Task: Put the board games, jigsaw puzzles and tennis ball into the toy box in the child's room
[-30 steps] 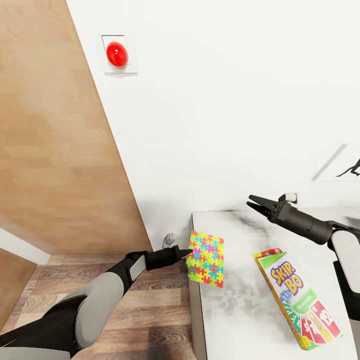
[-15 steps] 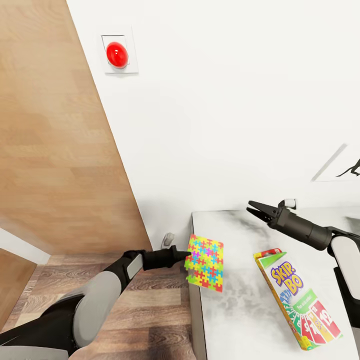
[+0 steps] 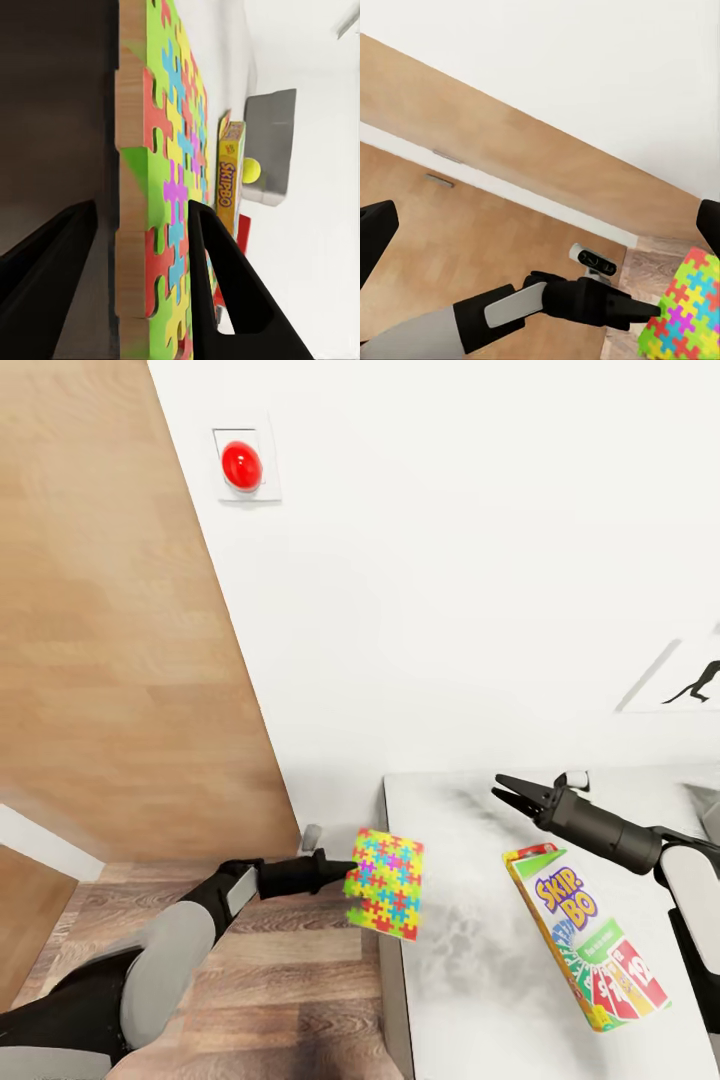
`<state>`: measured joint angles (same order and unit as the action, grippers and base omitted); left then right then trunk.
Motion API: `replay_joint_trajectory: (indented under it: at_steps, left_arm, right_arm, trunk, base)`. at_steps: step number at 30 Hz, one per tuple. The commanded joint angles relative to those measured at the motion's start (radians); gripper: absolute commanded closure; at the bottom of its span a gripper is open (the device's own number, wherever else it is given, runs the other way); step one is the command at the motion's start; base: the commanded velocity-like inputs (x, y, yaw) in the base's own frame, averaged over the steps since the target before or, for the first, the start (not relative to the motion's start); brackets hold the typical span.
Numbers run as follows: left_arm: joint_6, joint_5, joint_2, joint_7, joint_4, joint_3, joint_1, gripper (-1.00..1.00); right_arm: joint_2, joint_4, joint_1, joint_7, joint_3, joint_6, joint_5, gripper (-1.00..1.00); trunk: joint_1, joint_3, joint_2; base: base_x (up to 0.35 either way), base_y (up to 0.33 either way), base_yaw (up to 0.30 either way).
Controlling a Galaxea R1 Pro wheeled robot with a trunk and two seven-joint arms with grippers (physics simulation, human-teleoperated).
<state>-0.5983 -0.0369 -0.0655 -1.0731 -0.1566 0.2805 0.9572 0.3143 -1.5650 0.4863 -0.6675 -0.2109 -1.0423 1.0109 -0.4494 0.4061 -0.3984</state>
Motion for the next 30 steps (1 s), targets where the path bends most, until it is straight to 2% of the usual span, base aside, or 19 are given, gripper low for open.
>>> replay_joint_trajectory:
  at_steps: [1, 4, 7, 8, 10, 11, 13, 15, 19, 20, 22, 25, 30]
  left_arm:
    - [-0.007, 0.011, 0.012, -0.024, 0.0, -0.012, 0.001, 1.0]
    - [-0.021, 0.016, 0.047, -0.059, 0.0, -0.011, 0.003, 1.0]
    - [-0.041, 0.017, 0.109, -0.074, -0.001, -0.011, 0.005, 1.0]
    - [-0.044, 0.017, 0.12, -0.075, -0.001, -0.011, 0.005, 1.0]
    - [-0.059, 0.017, 0.164, -0.092, -0.005, -0.011, 0.006, 1.0]
    - [-0.064, 0.017, 0.175, -0.099, -0.009, -0.011, 0.006, 1.0]
    - [-0.08, 0.018, 0.214, -0.145, -0.031, -0.024, 0.006, 1.0]
    - [-0.087, 0.02, 0.236, -0.19, -0.05, -0.065, 0.006, 1.0]
    - [-0.09, 0.022, 0.296, -0.321, -0.072, -0.229, 0.004, 1.0]
    - [-0.088, 0.023, 0.305, -0.355, -0.073, -0.255, 0.003, 1.0]
    - [-0.086, 0.023, 0.313, -0.399, -0.075, -0.279, 0.003, 1.0]
    - [-0.084, 0.025, 0.319, -0.437, -0.077, -0.297, 0.003, 1.0]
    - [-0.083, 0.026, 0.329, -0.455, -0.077, -0.304, 0.003, 1.0]
  right_arm:
    - [0.001, 0.0, -0.002, -0.008, -0.002, -0.005, -0.004, -1.0]
    - [0.003, -0.003, -0.026, -0.013, -0.004, -0.005, 0.0, -1.0]
    - [0.001, -0.008, -0.078, -0.033, -0.017, -0.005, 0.004, -1.0]
    - [0.001, -0.009, -0.089, -0.042, -0.022, -0.005, 0.005, -1.0]
    - [-0.003, -0.011, -0.143, -0.103, -0.05, -0.005, 0.005, -1.0]
    - [-0.004, -0.011, -0.158, -0.121, -0.058, -0.003, 0.004, -1.0]
    - [-0.006, -0.011, -0.218, -0.186, -0.087, 0.029, 0.002, -1.0]
    - [-0.007, -0.012, -0.263, -0.228, -0.099, 0.086, 0.001, -1.0]
    - [-0.007, -0.012, -0.376, -0.346, -0.11, 0.225, -0.003, -1.0]
    - [-0.007, -0.012, -0.392, -0.371, -0.109, 0.245, -0.004, -1.0]
    - [-0.007, -0.013, -0.406, -0.394, -0.109, 0.263, -0.004, -1.0]
    - [-0.008, -0.013, -0.416, -0.413, -0.107, 0.277, -0.004, -1.0]
    - [-0.008, -0.013, -0.428, -0.421, -0.106, 0.282, -0.006, -1.0]
  trunk:
    - [-0.001, 0.002, -0.002]
    - [-0.001, 0.002, -0.002]
    - [-0.001, 0.002, -0.002]
    - [-0.001, 0.002, -0.002]
    - [-0.001, 0.002, -0.002]
    - [-0.001, 0.002, -0.002]
    - [-0.001, 0.002, -0.002]
    - [-0.001, 0.002, -0.002]
    - [-0.001, 0.001, -0.002]
    - [-0.001, 0.0, -0.002]
    - [-0.001, -0.001, -0.002]
    - [-0.001, -0.004, -0.002]
    - [-0.001, -0.01, -0.002]
  base:
    - [-0.006, 0.0, 0.0]
    - [-0.002, 0.0, 0.0]
    - [0.0, 0.0, 0.0]
    - [0.0, 0.0, 0.0]
    - [0.0, 0.0, 0.0]
    - [0.0, 0.0, 0.0]
    - [0.0, 0.0, 0.0]
    - [0.0, 0.0, 0.0]
    - [0.0, 0.0, -0.026]
    - [0.0, 0.0, -0.121]
    - [0.0, 0.0, -0.152]
    - [0.0, 0.0, -0.185]
    - [0.0, 0.0, -0.203]
